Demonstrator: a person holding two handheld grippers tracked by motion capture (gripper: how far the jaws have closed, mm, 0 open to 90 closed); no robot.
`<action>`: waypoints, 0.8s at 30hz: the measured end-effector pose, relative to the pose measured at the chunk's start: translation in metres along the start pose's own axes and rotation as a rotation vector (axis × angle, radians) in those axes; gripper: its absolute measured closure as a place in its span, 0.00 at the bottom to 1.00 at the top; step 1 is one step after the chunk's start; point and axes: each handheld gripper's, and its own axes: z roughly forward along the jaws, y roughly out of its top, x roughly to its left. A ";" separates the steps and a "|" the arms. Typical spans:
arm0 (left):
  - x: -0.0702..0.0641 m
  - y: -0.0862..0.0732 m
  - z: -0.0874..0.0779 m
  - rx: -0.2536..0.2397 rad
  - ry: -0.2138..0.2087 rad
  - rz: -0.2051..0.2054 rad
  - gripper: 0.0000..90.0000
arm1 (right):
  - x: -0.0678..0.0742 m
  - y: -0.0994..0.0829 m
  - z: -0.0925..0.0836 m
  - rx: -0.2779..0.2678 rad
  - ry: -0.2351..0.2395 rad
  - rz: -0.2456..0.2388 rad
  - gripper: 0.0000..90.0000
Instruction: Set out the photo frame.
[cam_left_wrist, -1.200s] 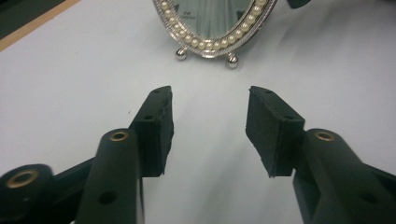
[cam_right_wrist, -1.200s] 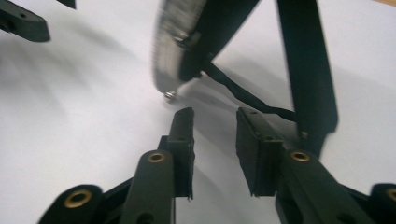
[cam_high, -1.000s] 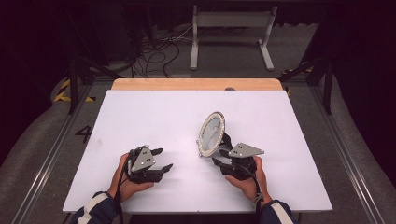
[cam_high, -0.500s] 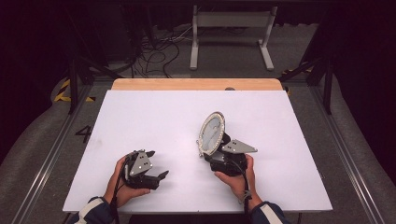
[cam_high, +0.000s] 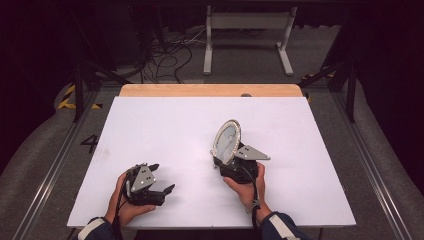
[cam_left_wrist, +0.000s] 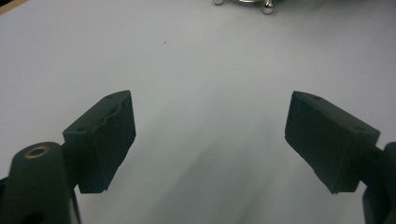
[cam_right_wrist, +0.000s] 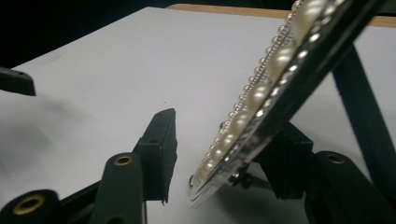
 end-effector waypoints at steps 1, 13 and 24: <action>0.000 0.000 -0.001 0.004 0.002 0.002 0.19 | -0.001 0.001 0.000 -0.005 0.002 0.003 0.57; -0.002 -0.001 0.001 0.017 -0.015 0.013 0.19 | -0.013 0.004 -0.006 -0.008 0.052 0.015 0.67; -0.003 0.001 0.004 0.016 -0.049 0.026 0.18 | -0.025 0.008 -0.008 0.038 0.127 0.012 0.72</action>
